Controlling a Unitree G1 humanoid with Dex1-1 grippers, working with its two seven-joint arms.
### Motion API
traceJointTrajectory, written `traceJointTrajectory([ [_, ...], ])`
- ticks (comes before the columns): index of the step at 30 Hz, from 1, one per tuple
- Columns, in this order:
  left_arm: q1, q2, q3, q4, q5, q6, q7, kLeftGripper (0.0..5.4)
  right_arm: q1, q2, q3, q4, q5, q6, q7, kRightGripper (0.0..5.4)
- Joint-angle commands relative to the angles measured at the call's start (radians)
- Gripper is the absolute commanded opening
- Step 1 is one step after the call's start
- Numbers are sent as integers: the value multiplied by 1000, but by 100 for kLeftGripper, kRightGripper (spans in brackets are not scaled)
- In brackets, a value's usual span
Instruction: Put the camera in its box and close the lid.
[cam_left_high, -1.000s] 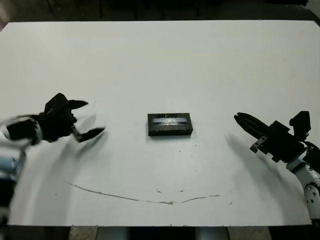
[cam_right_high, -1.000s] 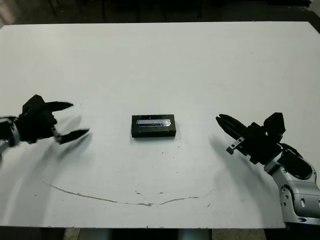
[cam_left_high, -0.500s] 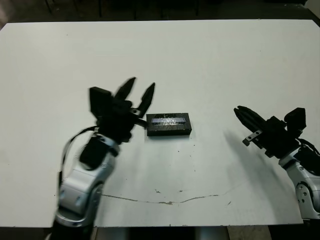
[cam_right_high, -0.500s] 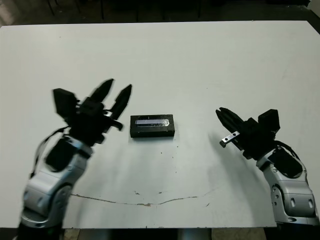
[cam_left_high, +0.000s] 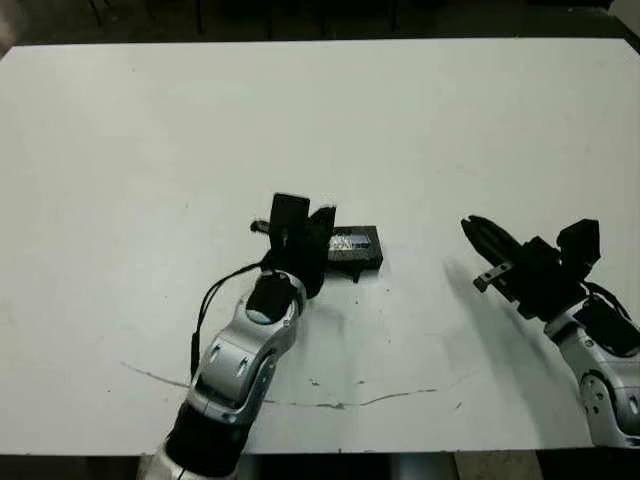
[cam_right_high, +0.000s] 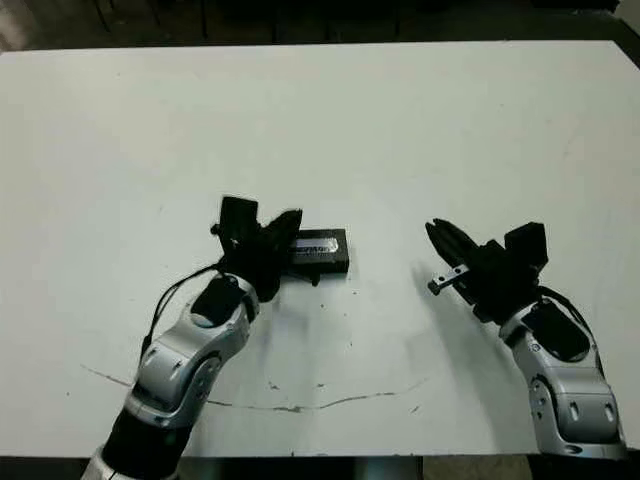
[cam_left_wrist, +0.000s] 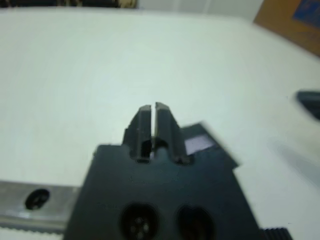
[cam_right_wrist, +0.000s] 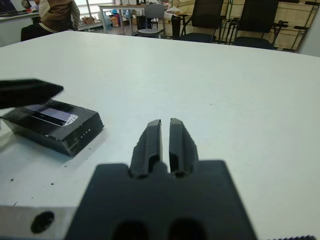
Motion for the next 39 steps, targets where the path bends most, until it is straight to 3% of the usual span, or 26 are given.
traceJointTrajectory([
  [1,21,-48,13,79,-7,53,9,1,20,3,0,20,9,3,18,0],
  [17,110,21,-26,42,3,94,-49,1,8,1,-2,40,16,5,35,0],
  [24,156,36,-24,-82,-16,-25,-100,1,8,20,-5,43,12,-25,26,0],
  [31,195,157,154,-233,6,-245,-139,1,14,72,1,-29,-16,-13,-81,0],
  [33,200,211,218,-226,12,-326,-163,1,12,94,12,-62,-29,2,-130,0],
  [39,213,280,415,-132,-26,-517,-182,1,-54,157,63,-26,-109,-47,-209,0],
])
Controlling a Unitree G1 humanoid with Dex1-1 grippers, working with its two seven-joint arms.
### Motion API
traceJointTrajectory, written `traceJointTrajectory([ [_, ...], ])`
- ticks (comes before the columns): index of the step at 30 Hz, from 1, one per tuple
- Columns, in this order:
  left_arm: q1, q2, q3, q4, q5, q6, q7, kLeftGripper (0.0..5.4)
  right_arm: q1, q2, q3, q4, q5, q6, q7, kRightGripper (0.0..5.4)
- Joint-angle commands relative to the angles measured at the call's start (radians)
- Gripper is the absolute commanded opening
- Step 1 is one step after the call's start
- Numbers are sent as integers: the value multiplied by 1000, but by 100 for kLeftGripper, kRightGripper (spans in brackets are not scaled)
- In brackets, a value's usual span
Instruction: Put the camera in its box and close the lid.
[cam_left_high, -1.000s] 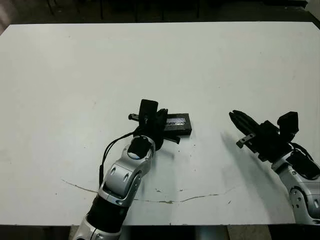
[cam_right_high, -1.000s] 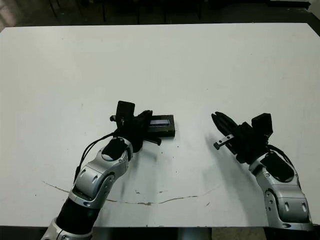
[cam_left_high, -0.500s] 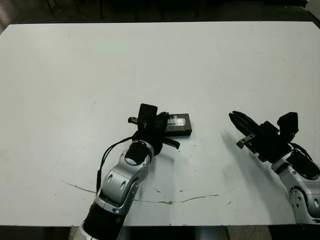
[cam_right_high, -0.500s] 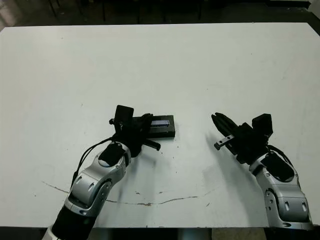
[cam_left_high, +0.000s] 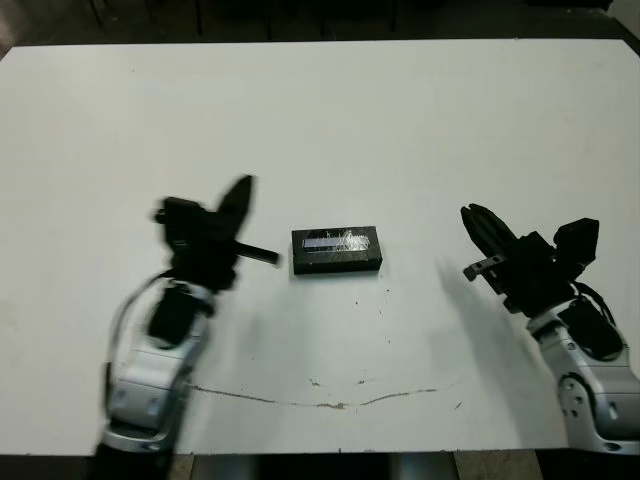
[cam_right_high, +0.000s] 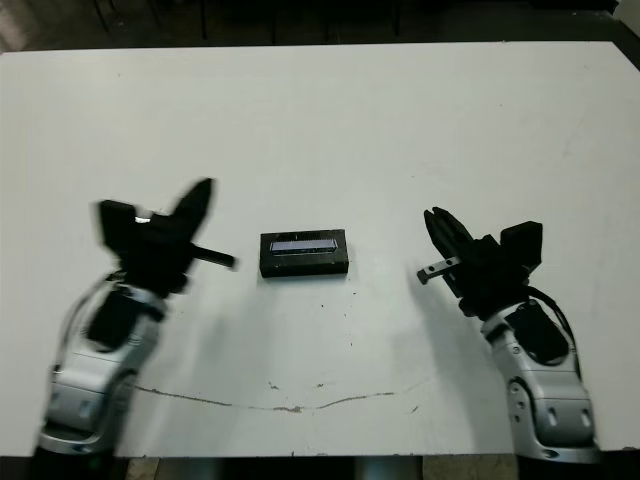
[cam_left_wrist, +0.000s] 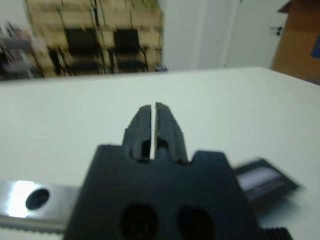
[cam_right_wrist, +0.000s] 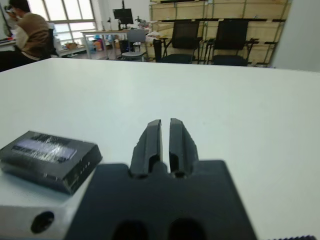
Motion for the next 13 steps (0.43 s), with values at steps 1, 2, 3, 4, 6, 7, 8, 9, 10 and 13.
traceJointTrajectory([
  [1,22,10,79,75,-19,-72,8,1,-39,32,24,48,-41,-19,-40,0],
  [2,18,8,101,104,-24,-106,11,1,-55,44,32,66,-51,-26,-50,0],
  [3,13,6,116,131,-23,-139,15,1,-69,54,38,84,-61,-33,-59,0],
  [4,10,5,129,162,-18,-176,20,1,-82,65,47,105,-78,-51,-70,0],
  [6,3,9,144,215,0,-237,30,1,-98,83,64,141,-119,-94,-94,0],
  [7,1,9,148,236,5,-259,33,1,-103,91,71,154,-138,-109,-108,0],
  [8,-1,7,149,254,8,-280,36,1,-107,103,76,156,-155,-106,-130,0],
  [9,-2,3,150,267,6,-294,38,1,-109,113,79,155,-167,-99,-149,0],
  [10,-2,-1,149,276,6,-304,41,1,-111,119,82,152,-176,-91,-161,0],
  [13,1,-9,143,288,4,-319,48,1,-115,128,84,140,-181,-73,-174,0],
])
